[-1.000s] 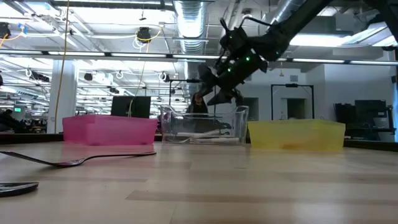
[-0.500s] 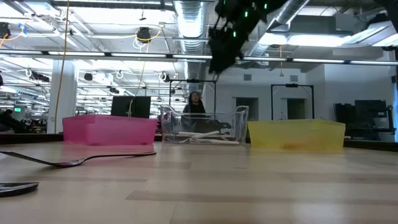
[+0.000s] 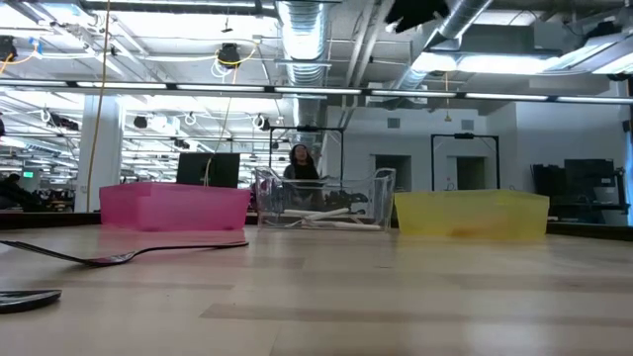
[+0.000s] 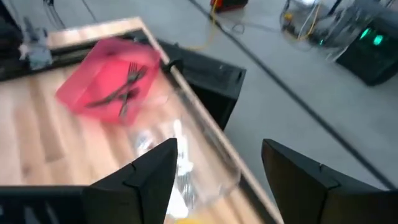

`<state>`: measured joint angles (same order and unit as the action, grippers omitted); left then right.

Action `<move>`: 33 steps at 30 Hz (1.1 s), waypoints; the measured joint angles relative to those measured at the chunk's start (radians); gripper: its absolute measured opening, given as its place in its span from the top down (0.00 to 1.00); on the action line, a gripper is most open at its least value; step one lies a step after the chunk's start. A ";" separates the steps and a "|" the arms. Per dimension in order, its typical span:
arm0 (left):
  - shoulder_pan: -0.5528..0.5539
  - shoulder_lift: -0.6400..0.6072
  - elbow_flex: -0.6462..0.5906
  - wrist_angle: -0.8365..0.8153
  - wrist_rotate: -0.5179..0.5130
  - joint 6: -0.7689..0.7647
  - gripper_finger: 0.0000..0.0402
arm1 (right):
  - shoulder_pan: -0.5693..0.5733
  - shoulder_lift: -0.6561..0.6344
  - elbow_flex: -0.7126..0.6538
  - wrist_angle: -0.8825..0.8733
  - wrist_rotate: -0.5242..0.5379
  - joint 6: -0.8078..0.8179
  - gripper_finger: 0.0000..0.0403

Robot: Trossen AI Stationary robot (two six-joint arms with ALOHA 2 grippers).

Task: Sort silverware by color (type)
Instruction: Put the black fork into the pink bin

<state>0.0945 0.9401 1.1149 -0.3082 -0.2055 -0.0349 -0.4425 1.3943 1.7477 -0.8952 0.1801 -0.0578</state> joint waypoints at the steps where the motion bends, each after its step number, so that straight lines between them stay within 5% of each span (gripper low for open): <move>1: -0.006 0.000 0.000 -0.001 0.009 -0.001 0.80 | 0.011 -0.020 0.000 -0.036 -0.002 0.010 0.35; 9: -0.069 -0.049 0.000 -0.040 0.078 -0.058 0.80 | 0.162 -0.176 -0.065 -0.191 -0.080 0.055 0.36; 19: -0.246 -0.085 0.000 -0.118 0.170 -0.122 0.80 | 0.384 -0.410 -0.480 0.154 -0.061 0.333 0.36; 26: -0.381 -0.029 0.000 -0.227 0.145 -0.305 0.80 | 0.511 -0.381 -0.679 0.352 -0.049 0.409 0.36; 33: -0.492 0.067 0.000 -0.323 0.082 -0.369 0.80 | 0.581 -0.262 -0.699 0.380 -0.048 0.427 0.36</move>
<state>-0.3979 1.0070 1.1145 -0.6314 -0.1237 -0.4042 0.1381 1.1322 1.0489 -0.5149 0.1318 0.3696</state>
